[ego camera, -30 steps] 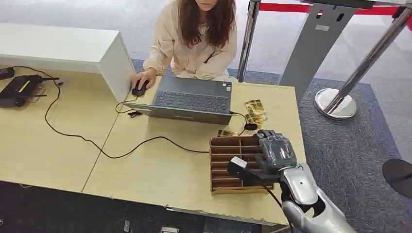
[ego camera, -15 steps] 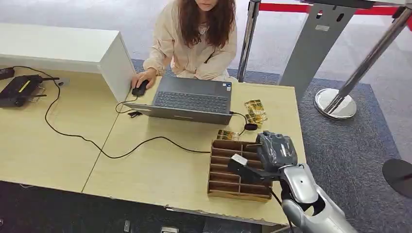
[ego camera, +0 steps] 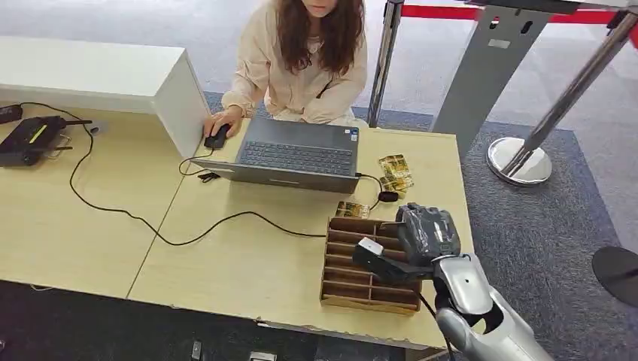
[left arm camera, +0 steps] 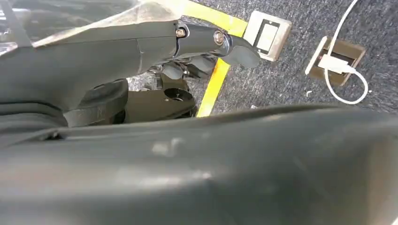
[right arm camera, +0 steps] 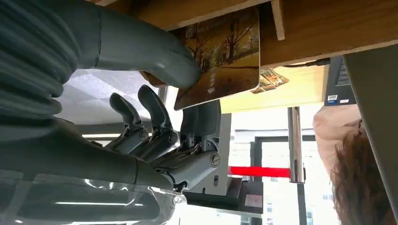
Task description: Pass the card to the sensor for recognition and then transmit it.
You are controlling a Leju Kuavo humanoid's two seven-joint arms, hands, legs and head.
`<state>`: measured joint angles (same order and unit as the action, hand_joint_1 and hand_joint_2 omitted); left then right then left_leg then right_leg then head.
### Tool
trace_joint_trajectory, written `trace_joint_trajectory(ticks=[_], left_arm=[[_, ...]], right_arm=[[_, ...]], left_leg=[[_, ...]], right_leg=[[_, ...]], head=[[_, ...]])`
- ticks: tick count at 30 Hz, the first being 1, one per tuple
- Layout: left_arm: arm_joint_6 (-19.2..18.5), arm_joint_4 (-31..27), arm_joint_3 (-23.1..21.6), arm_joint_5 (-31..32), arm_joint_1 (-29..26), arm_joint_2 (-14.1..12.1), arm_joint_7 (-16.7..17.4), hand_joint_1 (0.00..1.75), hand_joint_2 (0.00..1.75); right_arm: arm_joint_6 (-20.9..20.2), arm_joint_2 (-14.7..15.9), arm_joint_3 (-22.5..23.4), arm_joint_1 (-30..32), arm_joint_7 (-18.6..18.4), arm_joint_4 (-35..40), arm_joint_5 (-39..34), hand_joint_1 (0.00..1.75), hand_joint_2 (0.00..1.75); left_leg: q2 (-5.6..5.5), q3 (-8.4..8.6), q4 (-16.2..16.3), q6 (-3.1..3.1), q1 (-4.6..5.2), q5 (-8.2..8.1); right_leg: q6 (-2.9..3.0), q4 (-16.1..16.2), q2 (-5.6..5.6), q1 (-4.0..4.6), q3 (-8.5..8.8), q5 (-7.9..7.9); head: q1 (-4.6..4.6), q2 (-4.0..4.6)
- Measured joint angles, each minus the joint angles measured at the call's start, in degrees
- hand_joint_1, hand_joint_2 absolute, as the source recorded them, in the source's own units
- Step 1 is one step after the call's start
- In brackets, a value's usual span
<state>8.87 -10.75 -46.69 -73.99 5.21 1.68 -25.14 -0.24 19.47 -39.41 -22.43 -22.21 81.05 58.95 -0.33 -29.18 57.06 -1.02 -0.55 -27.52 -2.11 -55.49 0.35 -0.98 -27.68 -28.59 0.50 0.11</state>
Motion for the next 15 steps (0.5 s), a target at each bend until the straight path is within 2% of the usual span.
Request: trace_joint_trajectory(ticks=[8, 15], left_arm=[[0.0, 0.0, 0.0, 0.0, 0.0, 0.0, -0.07, 0.0, 0.0], [0.02, 0.0, 0.0, 0.0, 0.0, 0.0, -0.04, 0.0, 0.0]], right_arm=[[0.0, 0.0, 0.02, 0.0, 0.0, 0.0, 0.0, 1.47, 1.75], [1.22, -0.02, 0.11, 0.11, 0.0, -0.11, -0.5, 1.57, 1.75]], left_leg=[[0.0, 0.01, 0.0, 0.0, 0.0, 0.0], [0.0, 0.0, 0.0, 0.0, 0.0, 0.0]], right_leg=[[0.0, 0.0, 0.0, 0.0, 0.01, 0.0], [0.0, 0.0, 0.0, 0.0, 0.0, 0.0]], head=[[0.0, 0.0], [0.0, 0.0]])
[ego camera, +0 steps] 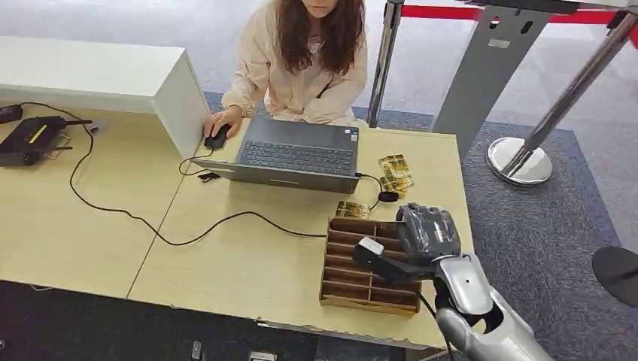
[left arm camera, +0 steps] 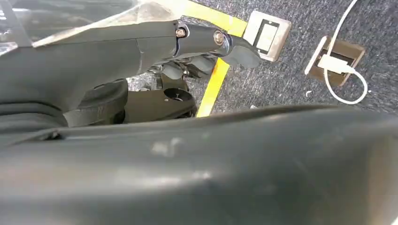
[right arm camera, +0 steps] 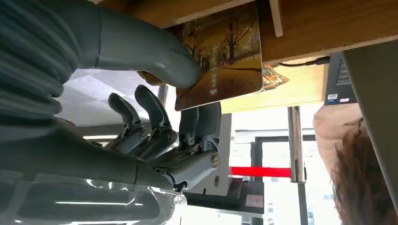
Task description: Pass the card to the sensor for recognition and then transmit it.
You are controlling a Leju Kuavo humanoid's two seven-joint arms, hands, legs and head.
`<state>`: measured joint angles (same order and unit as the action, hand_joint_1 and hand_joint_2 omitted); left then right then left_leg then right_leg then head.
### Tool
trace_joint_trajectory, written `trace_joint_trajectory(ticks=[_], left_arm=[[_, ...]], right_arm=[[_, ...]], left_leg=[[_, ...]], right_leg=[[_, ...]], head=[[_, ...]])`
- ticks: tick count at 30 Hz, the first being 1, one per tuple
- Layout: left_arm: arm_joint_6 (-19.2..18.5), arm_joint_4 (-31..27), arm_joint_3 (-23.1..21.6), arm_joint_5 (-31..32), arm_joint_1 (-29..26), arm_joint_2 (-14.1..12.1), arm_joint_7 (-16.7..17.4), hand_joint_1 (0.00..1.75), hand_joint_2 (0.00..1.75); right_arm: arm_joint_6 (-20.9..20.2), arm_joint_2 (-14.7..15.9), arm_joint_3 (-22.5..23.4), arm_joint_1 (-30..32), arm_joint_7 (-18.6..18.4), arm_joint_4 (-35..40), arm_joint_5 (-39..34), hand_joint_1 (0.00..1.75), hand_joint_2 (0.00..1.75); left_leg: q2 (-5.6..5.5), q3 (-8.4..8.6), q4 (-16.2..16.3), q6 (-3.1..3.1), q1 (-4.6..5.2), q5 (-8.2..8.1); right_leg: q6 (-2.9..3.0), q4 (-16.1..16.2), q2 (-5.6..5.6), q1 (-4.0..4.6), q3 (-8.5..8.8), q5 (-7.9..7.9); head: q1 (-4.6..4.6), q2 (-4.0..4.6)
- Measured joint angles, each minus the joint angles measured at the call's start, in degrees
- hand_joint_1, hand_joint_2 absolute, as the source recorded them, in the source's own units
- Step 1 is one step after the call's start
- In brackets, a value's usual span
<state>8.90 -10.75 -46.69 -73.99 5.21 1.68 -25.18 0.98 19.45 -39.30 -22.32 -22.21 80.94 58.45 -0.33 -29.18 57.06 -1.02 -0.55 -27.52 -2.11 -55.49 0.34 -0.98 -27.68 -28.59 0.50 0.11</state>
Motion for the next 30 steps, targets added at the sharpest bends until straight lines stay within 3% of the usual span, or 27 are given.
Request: trace_joint_trajectory(ticks=[16, 30], left_arm=[[1.38, 0.0, 0.02, -0.79, -0.05, 0.0, -0.77, 0.0, 0.0], [1.9, 0.0, 0.04, -0.85, -0.05, 0.0, -1.57, 0.0, 0.0]], right_arm=[[13.64, -1.22, 5.6, 3.45, -0.15, 4.22, -10.23, 1.73, 1.75], [15.76, -1.99, 8.7, 5.33, 0.7, 5.44, -12.76, 1.75, 1.75]], left_leg=[[0.0, -0.05, 0.0, 0.0, -0.01, 0.0], [0.01, -0.05, 0.01, 0.0, 0.0, 0.0]], right_leg=[[0.0, 0.0, 0.0, 0.0, -0.07, 0.0], [0.0, 0.0, 0.0, 0.0, -0.06, 0.0]], head=[[0.0, 0.0], [0.0, 0.0]])
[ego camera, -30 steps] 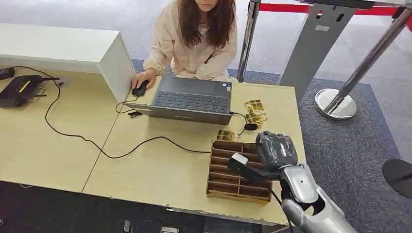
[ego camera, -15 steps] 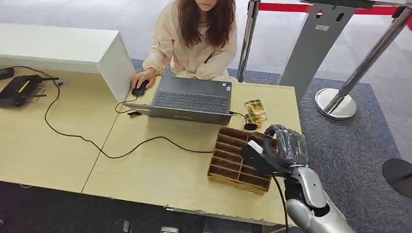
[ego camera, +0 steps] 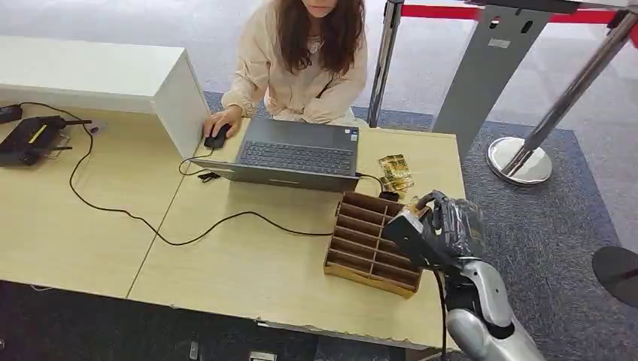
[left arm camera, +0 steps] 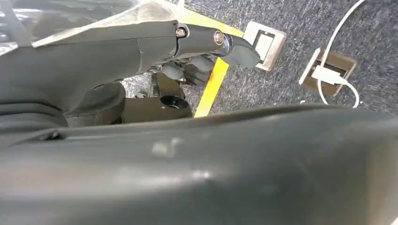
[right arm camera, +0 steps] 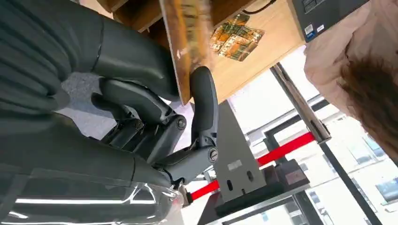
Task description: Pass the card to the sensor for recognition and then transmit it.
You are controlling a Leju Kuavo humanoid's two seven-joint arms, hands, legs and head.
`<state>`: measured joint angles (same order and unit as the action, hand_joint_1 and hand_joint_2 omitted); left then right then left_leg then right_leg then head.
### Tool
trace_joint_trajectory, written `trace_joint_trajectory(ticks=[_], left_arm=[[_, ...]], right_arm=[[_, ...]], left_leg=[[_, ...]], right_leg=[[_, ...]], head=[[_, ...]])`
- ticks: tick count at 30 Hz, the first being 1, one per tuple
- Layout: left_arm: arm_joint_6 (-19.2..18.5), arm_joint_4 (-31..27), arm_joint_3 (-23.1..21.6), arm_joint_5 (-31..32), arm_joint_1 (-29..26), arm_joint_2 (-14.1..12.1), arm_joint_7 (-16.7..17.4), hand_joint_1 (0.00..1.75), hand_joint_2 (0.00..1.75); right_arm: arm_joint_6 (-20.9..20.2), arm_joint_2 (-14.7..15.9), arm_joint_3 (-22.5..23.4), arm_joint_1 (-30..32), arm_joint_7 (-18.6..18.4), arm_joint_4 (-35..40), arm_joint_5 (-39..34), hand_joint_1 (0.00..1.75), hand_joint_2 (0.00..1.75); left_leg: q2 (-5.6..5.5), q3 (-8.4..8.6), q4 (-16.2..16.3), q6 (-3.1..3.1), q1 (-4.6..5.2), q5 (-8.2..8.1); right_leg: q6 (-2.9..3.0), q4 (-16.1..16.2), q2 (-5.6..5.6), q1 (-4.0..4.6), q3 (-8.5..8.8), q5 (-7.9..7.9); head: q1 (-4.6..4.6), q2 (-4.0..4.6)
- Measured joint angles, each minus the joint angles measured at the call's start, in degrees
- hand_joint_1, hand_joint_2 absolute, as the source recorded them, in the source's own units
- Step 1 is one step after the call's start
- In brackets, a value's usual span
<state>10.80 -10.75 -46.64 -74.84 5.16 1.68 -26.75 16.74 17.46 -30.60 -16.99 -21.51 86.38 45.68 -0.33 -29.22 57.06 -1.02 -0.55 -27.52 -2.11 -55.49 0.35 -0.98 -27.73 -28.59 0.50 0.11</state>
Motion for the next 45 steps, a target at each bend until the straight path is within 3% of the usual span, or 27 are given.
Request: trace_joint_trajectory(ticks=[14, 26, 36, 45], left_arm=[[-0.02, 0.02, 0.15, -0.44, -0.02, -0.02, -0.52, 0.0, 0.0], [-0.85, 0.02, 0.42, 0.48, 0.01, -0.04, -1.07, 0.0, 0.0], [-2.4, 0.02, 0.42, 1.05, 0.01, -0.02, -1.57, 0.0, 0.0], [-4.02, 0.02, 0.42, 1.11, 0.11, 0.0, -2.16, 0.0, 0.0]], right_arm=[[1.27, 0.2, 2.75, -2.41, -2.51, 7.37, -0.28, 1.75, 1.75], [-2.49, 3.43, 4.17, -11.08, -8.24, 13.14, 0.59, 1.75, 1.75], [-3.17, 4.07, 3.56, -18.4, -9.38, 10.54, -0.13, 1.75, 1.75], [-0.85, 1.18, 0.48, -22.43, -7.72, 3.7, -1.16, 1.75, 1.75]], left_leg=[[0.01, 0.02, 0.0, 0.0, 0.0, 0.01], [0.01, 0.02, 0.01, -0.01, 0.01, 0.01], [-0.02, -0.02, 0.02, -0.01, 0.0, 0.01], [-0.06, -0.02, 0.01, -0.01, 0.0, 0.02]], right_leg=[[0.0, -0.01, 0.0, 0.0, 0.01, 0.0], [0.0, -0.02, 0.01, -0.01, 0.01, 0.01], [0.0, -0.06, 0.0, 0.0, 0.03, 0.01], [0.0, -0.09, -0.03, 0.01, 0.03, 0.0]], head=[[0.0, 0.0], [-0.02, 0.0], [0.0, 0.0], [0.02, 0.0]])
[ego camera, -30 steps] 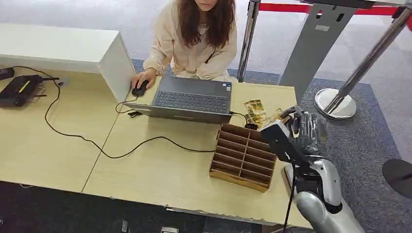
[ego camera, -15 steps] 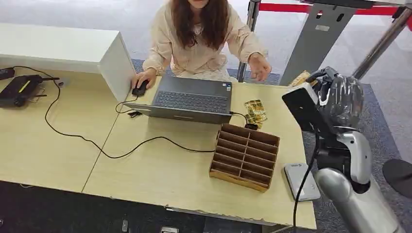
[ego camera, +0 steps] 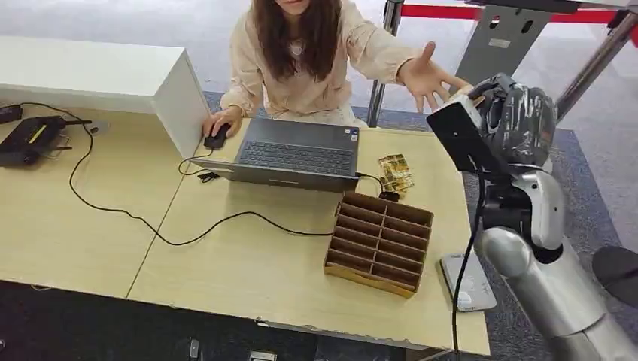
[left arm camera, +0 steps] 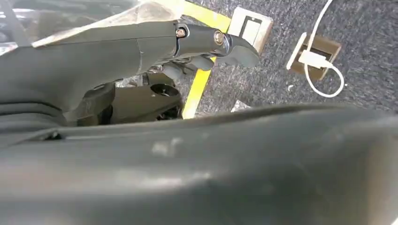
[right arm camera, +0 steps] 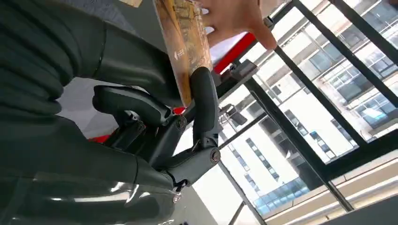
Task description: Pass the card to the sensor for recognition and then transmit it.
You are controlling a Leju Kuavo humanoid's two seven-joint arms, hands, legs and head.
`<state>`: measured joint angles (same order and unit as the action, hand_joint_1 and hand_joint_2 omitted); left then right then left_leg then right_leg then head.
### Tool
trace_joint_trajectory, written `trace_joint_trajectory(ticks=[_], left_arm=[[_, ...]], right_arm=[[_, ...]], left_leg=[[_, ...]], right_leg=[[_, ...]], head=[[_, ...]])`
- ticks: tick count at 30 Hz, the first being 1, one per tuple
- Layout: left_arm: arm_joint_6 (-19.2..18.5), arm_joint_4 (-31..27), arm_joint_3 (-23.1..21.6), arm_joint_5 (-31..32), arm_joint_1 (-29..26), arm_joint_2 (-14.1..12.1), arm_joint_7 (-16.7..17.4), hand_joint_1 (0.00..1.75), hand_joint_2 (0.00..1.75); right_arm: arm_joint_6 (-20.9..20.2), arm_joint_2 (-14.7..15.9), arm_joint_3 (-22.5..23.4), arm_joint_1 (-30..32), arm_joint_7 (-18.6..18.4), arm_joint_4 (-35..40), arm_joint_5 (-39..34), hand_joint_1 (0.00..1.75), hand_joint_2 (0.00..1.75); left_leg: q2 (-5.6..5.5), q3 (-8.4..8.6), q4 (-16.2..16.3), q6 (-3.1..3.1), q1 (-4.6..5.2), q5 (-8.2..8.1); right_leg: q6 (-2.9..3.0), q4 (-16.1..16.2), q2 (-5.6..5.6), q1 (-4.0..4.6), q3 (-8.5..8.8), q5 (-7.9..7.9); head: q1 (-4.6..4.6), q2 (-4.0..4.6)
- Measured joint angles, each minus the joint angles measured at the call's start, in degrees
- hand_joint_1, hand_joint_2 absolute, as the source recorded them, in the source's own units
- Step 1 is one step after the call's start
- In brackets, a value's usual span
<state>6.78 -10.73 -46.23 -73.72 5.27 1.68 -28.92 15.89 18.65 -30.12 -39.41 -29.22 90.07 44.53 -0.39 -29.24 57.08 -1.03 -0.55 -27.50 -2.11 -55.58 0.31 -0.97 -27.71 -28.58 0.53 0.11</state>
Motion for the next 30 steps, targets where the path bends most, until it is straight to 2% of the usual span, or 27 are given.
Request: trace_joint_trajectory(ticks=[14, 30], left_arm=[[-1.38, 0.0, 0.0, 0.0, -0.04, 0.07, -0.26, 0.0, 0.0], [-1.84, 0.0, 0.0, -0.57, -0.11, 0.26, -0.18, 0.0, 0.0]], right_arm=[[2.32, -5.97, -4.09, -2.31, 2.17, -9.6, -2.04, 1.75, 1.75], [4.96, -9.6, -6.58, -3.57, 4.31, -16.9, -5.4, 1.75, 1.75]], left_leg=[[-0.01, -0.02, 0.0, 0.0, 0.0, 0.0], [0.0, -0.01, 0.0, 0.0, 0.0, 0.0]], right_leg=[[0.0, 0.0, -0.01, 0.0, -0.01, 0.0], [0.0, 0.0, 0.0, 0.01, -0.02, 0.0]], head=[[-0.02, 0.0], [0.0, 0.0]])
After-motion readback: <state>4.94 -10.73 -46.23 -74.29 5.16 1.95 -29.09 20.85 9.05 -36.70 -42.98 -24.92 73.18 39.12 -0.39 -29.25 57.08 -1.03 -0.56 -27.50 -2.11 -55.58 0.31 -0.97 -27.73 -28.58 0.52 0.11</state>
